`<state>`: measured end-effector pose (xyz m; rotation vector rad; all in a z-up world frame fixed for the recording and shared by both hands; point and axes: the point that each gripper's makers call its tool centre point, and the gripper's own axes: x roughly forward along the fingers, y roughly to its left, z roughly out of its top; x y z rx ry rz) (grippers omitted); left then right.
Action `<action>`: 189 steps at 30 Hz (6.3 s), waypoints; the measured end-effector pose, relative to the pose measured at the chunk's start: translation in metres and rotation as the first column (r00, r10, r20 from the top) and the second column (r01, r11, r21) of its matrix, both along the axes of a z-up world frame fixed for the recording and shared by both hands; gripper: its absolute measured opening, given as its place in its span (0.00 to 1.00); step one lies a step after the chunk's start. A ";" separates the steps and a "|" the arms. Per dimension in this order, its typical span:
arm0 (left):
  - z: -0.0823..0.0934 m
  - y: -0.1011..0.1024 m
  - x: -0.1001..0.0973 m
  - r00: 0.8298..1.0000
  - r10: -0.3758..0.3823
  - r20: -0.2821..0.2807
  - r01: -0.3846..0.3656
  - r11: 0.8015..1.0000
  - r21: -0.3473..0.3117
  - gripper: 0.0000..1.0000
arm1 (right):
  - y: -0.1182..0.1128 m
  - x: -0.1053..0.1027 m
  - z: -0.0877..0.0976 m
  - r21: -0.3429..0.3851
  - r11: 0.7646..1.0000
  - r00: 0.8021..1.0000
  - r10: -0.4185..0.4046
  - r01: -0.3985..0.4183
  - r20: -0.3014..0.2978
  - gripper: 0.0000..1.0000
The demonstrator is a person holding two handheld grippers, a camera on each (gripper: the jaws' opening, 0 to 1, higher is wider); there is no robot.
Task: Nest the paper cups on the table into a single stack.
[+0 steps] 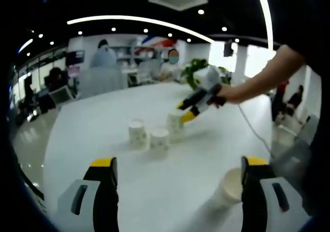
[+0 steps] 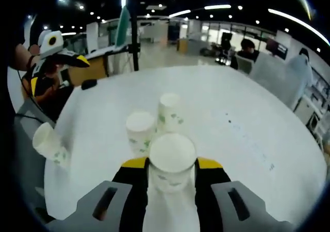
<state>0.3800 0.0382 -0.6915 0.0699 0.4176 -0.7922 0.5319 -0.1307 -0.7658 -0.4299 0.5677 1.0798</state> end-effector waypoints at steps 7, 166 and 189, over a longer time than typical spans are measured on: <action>0.001 -0.006 -0.005 1.000 -0.027 0.001 0.027 1.000 -0.009 0.98 | -0.007 -0.022 0.013 -0.003 1.000 1.000 -0.011 0.011 0.020 0.31; 0.136 -0.065 -0.069 0.910 -0.403 0.094 0.393 0.769 -0.504 0.00 | 0.049 -0.205 0.179 0.865 0.481 0.972 0.095 0.144 -0.214 0.31; 0.129 -0.055 -0.072 0.888 -0.456 0.055 0.453 0.850 -0.268 0.00 | -0.004 -0.180 0.101 0.636 0.720 0.961 -0.188 0.277 -0.205 0.58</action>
